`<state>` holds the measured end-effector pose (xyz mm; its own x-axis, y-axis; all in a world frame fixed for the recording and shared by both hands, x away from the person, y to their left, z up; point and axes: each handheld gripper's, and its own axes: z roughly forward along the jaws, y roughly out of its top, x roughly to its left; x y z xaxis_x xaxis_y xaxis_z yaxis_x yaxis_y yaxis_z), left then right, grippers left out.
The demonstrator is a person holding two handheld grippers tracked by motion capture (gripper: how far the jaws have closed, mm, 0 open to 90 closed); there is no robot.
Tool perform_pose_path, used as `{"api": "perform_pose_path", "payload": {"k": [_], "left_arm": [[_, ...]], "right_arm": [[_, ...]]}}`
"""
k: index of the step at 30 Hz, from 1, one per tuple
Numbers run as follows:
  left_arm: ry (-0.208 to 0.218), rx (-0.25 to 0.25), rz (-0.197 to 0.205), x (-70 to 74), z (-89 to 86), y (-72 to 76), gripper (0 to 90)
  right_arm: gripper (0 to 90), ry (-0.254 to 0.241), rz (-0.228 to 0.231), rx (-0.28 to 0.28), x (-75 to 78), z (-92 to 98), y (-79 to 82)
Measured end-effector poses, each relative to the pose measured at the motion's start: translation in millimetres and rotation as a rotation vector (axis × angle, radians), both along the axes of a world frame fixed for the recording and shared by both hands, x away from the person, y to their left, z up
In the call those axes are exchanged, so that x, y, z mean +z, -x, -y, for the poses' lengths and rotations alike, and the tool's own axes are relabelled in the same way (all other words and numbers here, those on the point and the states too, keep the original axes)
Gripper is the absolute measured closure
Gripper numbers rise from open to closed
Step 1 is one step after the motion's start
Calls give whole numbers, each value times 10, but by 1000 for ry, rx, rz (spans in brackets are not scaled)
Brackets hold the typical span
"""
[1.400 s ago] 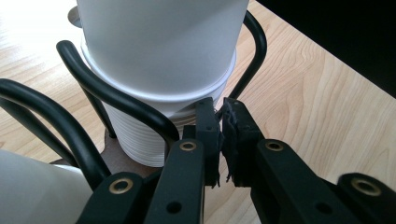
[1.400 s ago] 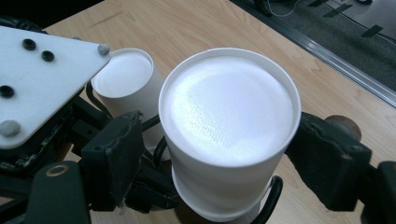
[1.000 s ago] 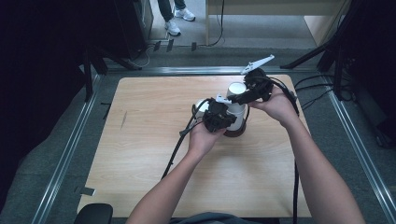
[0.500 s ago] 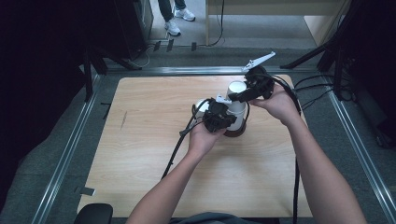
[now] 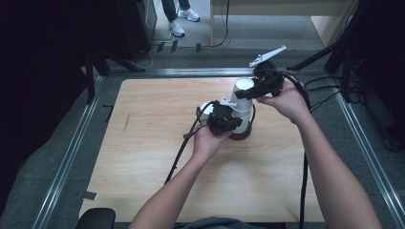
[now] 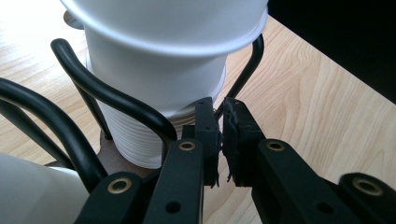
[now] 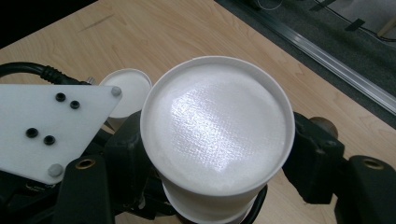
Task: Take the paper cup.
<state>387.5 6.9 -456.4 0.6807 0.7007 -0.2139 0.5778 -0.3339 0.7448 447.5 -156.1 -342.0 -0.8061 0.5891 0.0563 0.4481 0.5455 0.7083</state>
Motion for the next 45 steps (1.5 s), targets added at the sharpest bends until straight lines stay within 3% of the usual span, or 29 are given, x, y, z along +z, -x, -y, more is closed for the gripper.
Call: {"api": "perform_pose_path", "payload": {"k": [13, 19, 26, 30, 39, 45], "left_arm": [[14, -3, -2, -14, -16, 1, 836], [15, -5, 0, -21, -21, 2, 835], [17, -9, -6, -22, -27, 2, 829], [24, -13, -16, -22, -31, 0, 810], [32, -34, -21, -3, -99, 28, 779], [37, -85, -31, 34, -158, 90, 746]], "right_arm": [[319, -30, 7, -5, 268, 41, 62], [321, -30, 34, -2, 413, 72, 124], [322, -47, 44, 16, 581, 129, 252], [323, -25, 62, 44, 657, 182, 401], [322, -19, 57, 72, 586, 336, 620], [322, -21, 41, 73, 469, 407, 687]]}}
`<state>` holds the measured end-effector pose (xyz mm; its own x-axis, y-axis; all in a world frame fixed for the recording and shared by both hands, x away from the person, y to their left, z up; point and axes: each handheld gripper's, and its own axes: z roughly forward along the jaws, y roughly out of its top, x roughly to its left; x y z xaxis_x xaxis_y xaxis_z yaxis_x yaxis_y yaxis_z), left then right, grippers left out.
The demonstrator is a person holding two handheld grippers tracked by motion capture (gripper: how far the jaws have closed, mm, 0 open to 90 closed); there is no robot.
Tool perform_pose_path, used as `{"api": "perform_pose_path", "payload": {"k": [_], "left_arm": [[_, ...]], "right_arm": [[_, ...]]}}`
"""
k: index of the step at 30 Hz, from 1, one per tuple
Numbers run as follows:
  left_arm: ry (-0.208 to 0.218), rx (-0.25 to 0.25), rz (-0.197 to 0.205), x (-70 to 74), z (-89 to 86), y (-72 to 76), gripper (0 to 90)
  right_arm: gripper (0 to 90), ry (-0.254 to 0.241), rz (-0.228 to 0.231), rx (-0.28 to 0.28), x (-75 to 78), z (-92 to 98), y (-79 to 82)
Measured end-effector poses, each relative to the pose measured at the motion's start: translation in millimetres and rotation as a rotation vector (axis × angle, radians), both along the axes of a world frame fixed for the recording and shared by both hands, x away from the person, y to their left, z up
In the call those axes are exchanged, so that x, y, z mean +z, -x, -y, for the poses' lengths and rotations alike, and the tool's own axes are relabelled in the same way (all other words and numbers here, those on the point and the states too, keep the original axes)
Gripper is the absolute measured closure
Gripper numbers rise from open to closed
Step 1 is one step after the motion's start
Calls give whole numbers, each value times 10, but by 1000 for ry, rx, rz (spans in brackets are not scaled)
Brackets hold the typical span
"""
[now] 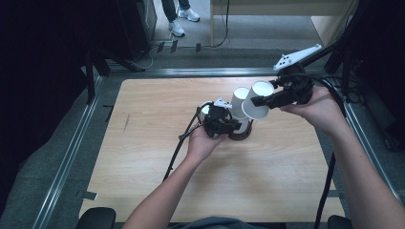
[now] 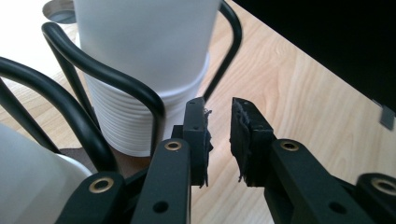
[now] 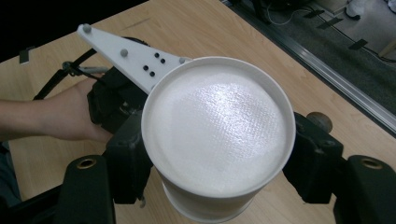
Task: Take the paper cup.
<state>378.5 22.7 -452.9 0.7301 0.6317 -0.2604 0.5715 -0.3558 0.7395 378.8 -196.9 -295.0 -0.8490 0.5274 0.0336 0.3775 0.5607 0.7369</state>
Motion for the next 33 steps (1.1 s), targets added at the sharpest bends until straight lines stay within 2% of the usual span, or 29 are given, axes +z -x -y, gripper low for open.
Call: {"api": "perform_pose_path", "payload": {"k": [8, 10, 12, 16, 18, 19, 22, 24, 28, 29, 33], "left_arm": [[33, -67, -14, 87, -143, 113, 681], [43, -97, -20, 108, -187, 145, 650], [30, -128, -12, 136, -251, 204, 609], [52, -153, -38, 135, -332, 255, 583], [49, -170, -37, 135, -381, 302, 559], [43, -188, -22, 134, -428, 353, 549], [38, -196, -18, 132, -478, 386, 538], [65, -214, -36, 129, -560, 416, 524], [77, -221, -39, 115, -640, 453, 518], [70, -223, -23, 103, -692, 483, 517], [78, -225, -18, 90, -753, 506, 510]], "right_arm": [[322, 2, -1, 21, -151, 74, 137], [323, -1, -2, 27, -191, 82, 169], [322, -2, -8, 36, -275, 81, 206], [322, 3, -19, 41, -373, 72, 231], [322, 2, -28, 44, -427, 66, 242], [322, 0, -21, 51, -476, 55, 254], [322, 0, -13, 59, -526, 38, 272], [322, 3, -17, 77, -612, -6, 306], [322, 2, -18, 95, -703, -44, 344], [322, -2, -26, 100, -772, -72, 355], [322, -1, -41, 112, -868, -130, 365]]}}
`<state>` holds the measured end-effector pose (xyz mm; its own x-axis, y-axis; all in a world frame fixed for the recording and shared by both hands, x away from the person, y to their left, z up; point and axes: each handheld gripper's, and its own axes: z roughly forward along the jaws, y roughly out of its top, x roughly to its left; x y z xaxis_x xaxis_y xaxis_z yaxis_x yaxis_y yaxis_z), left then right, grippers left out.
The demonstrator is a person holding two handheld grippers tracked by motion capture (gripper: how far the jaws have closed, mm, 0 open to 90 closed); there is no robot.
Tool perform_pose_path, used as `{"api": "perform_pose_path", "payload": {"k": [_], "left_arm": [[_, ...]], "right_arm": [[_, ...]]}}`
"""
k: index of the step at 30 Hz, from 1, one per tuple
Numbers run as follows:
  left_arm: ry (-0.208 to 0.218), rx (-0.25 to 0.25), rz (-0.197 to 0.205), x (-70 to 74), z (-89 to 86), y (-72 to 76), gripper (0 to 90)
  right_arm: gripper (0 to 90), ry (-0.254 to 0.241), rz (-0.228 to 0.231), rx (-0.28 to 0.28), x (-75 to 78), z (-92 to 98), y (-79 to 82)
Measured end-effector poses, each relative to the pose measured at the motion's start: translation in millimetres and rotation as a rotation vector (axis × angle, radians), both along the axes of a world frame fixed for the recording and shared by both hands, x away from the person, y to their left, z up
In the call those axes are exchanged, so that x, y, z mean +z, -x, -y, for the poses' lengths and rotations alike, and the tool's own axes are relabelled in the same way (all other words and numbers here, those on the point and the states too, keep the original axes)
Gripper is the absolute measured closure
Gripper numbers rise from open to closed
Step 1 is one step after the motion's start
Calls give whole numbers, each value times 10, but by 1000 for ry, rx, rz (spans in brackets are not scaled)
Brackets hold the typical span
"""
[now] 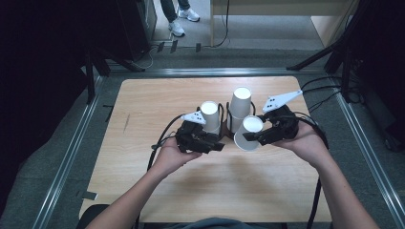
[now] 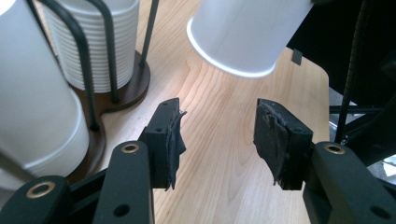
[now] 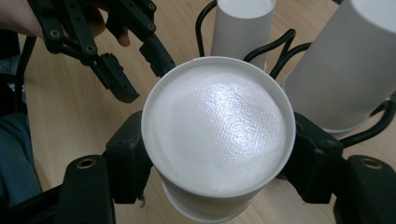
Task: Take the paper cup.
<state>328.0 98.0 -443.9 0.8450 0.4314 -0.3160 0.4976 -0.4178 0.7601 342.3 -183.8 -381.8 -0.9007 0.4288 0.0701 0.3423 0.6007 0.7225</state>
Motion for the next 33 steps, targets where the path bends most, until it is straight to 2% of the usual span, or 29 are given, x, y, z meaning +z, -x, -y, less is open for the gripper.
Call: {"api": "perform_pose_path", "payload": {"k": [7, 8, 15, 17, 20, 25, 26, 29, 32, 33], "left_arm": [[20, -16, 28, -22, -118, 14, 471], [37, -17, 25, -46, -160, 11, 468], [46, -5, 43, -87, -259, -8, 444], [52, -4, 40, -96, -276, -14, 436], [29, -10, 48, -113, -283, -25, 396], [-14, -48, 33, -131, -285, -13, 360], [-27, -81, 25, -144, -286, -2, 317], [-28, -106, 16, -156, -287, 6, 252], [-18, -116, 1, -167, -285, 7, 227], [-13, -113, -3, -185, -292, 3, 216]], "right_arm": [[322, 11, -9, 34, -207, -116, 16], [322, -3, -24, 37, -273, -133, 11], [323, -52, -46, 44, -452, -169, 16], [323, -50, -46, 56, -512, -196, 27], [323, -40, -50, 64, -546, -225, 40], [322, -38, -50, 75, -611, -262, 56], [322, -40, -55, 81, -637, -276, 55], [322, -44, -56, 86, -660, -294, 56], [322, -75, -50, 103, -679, -317, 54], [321, -117, -45, 116, -686, -331, 58]]}}
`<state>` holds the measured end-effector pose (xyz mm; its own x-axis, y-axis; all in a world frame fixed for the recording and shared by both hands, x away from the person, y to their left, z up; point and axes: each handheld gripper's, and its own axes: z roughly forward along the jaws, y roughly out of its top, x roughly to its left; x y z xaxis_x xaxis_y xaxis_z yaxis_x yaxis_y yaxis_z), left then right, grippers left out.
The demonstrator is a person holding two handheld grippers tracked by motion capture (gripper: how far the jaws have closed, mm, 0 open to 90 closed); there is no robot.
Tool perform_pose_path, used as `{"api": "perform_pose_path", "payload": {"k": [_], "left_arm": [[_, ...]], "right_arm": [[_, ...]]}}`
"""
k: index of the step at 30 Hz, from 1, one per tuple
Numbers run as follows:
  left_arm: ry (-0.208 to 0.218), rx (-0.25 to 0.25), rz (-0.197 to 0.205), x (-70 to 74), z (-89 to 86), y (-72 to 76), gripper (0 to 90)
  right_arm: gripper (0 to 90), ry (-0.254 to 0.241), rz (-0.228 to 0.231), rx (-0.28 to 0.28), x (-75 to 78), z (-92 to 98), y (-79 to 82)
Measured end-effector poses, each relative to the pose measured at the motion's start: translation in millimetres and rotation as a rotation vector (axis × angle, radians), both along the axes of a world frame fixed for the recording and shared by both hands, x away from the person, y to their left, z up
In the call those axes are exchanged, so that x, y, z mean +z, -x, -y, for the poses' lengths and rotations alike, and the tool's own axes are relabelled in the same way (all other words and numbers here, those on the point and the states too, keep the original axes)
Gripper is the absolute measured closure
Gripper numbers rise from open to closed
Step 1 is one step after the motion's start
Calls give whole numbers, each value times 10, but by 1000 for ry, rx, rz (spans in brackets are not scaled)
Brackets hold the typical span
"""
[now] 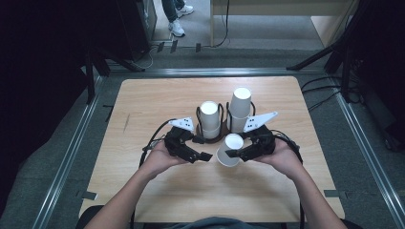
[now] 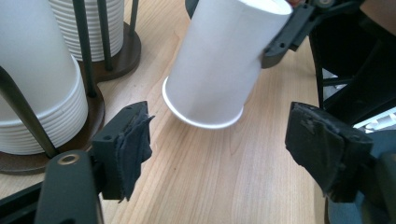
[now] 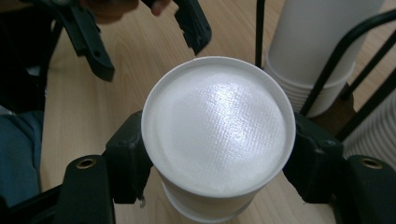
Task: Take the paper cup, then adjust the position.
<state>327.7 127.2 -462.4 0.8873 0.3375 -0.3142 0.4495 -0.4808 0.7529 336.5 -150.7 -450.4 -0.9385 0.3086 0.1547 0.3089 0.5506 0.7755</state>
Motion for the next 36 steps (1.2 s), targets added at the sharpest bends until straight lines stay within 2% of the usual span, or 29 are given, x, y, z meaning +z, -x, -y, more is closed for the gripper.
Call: {"api": "perform_pose_path", "payload": {"k": [4, 9, 11, 15, 18, 22, 24, 31, 35, 36], "left_arm": [[-8, -10, -5, -38, -7, -8, 197], [-16, -26, -10, -72, 18, 1, 130], [-9, -32, -16, -85, 37, 6, 130], [-24, -44, 4, -97, 62, 19, 136], [-13, -62, -6, -126, 82, 5, 136], [-21, -73, 2, -151, 125, 5, 132], [-20, -81, -2, -165, 155, 7, 132], [-23, -87, 10, -184, 218, 16, 124], [-20, -81, 45, -173, 221, 43, 135], [-11, -86, 58, -170, 218, 52, 173]], "right_arm": [[322, -25, 0, 6, 4, -36, -1], [322, -50, -15, 29, -4, -103, -7], [321, -61, -15, 34, -3, -122, -8], [322, -77, -23, 53, 16, -191, 11], [323, -92, -23, 60, 28, -230, 23], [324, -96, -32, 61, 26, -264, 21], [326, -97, -54, 61, 22, -285, 14], [329, -113, -75, 77, 34, -347, 25], [330, -135, -84, 82, 46, -337, 23], [330, -155, -97, 81, 56, -326, 17]]}}
